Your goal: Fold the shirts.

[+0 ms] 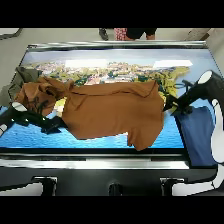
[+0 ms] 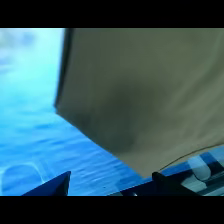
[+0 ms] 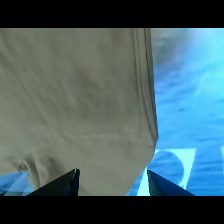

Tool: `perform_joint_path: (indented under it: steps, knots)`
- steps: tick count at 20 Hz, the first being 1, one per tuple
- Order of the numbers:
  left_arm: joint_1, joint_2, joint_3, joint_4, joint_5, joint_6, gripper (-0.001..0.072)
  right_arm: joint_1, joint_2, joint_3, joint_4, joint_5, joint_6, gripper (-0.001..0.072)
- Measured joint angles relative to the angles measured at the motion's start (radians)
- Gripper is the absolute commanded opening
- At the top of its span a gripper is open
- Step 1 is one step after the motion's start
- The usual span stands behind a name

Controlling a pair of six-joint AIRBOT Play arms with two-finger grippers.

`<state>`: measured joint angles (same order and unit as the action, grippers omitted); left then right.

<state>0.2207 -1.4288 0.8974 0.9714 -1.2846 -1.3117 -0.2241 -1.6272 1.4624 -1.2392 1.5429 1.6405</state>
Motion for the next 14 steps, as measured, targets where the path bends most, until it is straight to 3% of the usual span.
perform_joint_path:
  steps: [1, 2, 4, 5, 6, 7, 8, 12, 14]
  knots:
    - [-0.012, 0.003, -0.026, -0.016, 0.022, 0.008, 0.0593, 0.001, 0.018, -0.049, 0.002, -0.017, -0.008, 0.0536]
    - [-0.027, 0.003, -0.047, -0.037, 0.045, 0.012, 0.0501, 0.0, 0.029, -0.09, 0.005, -0.031, -0.016, 0.0559]
    - [-0.055, -0.001, -0.071, -0.071, 0.079, 0.018, 0.0463, -0.002, 0.043, -0.155, 0.021, -0.074, -0.031, 0.0569]
    - [-0.065, -0.003, -0.079, -0.085, 0.098, 0.017, 0.0364, -0.002, 0.047, -0.182, 0.031, -0.095, -0.037, 0.0569]
    - [-0.074, -0.008, -0.084, -0.095, 0.127, 0.013, 0.0202, -0.002, 0.05, -0.206, 0.035, -0.122, -0.041, 0.0569]
    - [-0.079, -0.011, -0.089, -0.094, 0.149, 0.01, 0.0086, -0.001, 0.052, -0.225, 0.039, -0.141, -0.044, 0.0568]
    - [-0.084, -0.014, -0.092, -0.095, 0.172, 0.006, 0.0029, -0.002, 0.052, -0.242, 0.04, -0.161, -0.045, 0.0566]
    - [-0.093, -0.015, -0.095, -0.109, 0.203, 0.004, 0.0027, -0.002, 0.033, -0.282, 0.058, -0.232, -0.053, 0.0561]
    - [-0.094, -0.015, -0.097, -0.111, 0.21, 0.011, 0.0027, -0.002, 0.018, -0.29, 0.066, -0.247, -0.055, 0.0502]
